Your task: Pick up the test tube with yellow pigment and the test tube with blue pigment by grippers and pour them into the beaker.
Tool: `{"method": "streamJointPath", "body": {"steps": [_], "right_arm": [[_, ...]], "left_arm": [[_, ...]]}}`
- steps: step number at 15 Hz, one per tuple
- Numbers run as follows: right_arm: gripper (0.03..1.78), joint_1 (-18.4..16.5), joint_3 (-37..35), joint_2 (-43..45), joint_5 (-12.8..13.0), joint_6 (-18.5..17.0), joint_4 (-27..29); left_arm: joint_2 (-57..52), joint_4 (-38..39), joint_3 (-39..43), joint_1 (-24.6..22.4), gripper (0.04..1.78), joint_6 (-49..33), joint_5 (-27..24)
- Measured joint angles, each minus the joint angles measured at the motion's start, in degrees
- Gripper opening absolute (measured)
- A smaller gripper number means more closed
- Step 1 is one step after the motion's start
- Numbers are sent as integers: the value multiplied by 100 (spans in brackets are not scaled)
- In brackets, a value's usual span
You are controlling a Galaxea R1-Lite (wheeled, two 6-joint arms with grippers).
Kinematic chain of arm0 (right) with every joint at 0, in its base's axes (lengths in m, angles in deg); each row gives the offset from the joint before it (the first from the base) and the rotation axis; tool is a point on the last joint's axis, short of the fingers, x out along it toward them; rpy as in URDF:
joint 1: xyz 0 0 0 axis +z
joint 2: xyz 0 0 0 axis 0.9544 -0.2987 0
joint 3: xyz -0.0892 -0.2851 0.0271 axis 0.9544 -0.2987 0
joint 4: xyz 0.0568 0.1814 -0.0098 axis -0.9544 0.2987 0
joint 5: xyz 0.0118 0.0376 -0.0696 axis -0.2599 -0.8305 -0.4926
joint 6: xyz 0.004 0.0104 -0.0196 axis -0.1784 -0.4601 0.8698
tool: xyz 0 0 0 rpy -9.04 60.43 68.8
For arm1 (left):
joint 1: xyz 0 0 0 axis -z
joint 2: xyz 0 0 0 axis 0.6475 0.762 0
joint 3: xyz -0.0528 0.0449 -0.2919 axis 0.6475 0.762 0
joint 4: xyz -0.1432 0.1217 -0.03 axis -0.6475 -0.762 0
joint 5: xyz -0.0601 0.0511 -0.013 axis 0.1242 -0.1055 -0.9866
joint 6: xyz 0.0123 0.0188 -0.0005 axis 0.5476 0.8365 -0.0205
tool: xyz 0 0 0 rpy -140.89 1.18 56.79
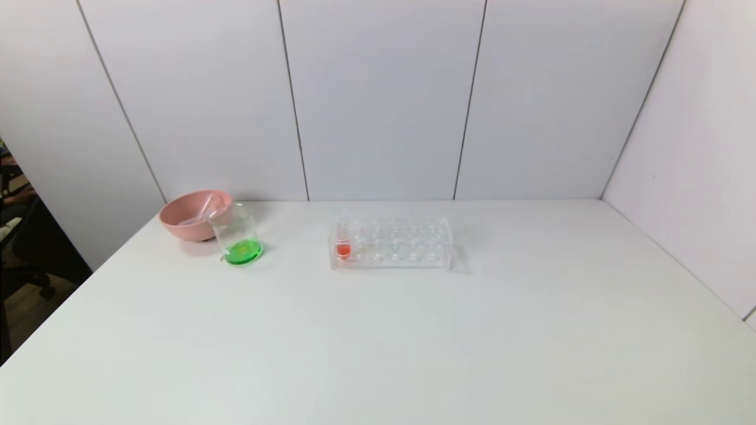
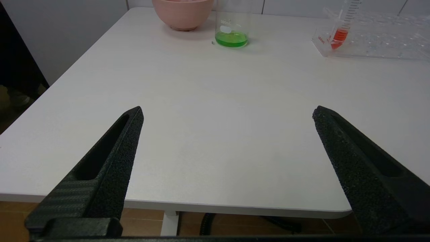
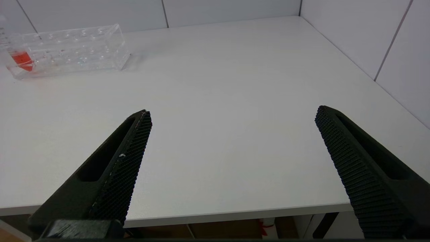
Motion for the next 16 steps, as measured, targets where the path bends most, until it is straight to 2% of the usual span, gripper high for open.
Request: {"method": "streamJointPath", "body": {"steps": [16], "right_arm": [[177,-5,0,0,-2,-27,-5]], "left_arm": [[7,2,0,0,176,-1,1]]}}
